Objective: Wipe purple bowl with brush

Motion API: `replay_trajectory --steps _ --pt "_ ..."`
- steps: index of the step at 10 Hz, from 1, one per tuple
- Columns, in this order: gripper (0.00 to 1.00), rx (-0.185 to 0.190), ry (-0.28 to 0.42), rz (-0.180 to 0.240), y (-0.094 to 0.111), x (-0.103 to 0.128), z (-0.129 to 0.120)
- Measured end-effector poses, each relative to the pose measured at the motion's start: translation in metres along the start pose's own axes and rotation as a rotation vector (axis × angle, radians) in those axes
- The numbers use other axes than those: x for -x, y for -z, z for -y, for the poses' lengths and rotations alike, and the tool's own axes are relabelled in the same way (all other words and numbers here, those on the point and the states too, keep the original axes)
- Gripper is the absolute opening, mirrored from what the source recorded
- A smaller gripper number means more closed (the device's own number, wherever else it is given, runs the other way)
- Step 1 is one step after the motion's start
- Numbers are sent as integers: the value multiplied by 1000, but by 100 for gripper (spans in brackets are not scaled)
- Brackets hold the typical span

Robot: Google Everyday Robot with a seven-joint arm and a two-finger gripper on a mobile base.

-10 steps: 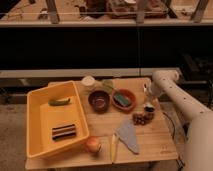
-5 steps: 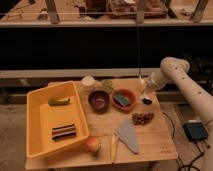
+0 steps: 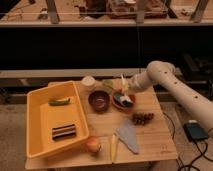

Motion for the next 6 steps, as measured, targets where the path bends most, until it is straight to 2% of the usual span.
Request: replay_trajectory --steps 1,3,4,6 --pt "0 -9 10 -30 1 1 18" --pt "0 -19 37 -124 6 -6 52" --pt "0 -19 44 -141 6 -12 57" --pt "0 -26 44 -164 -10 -31 58"
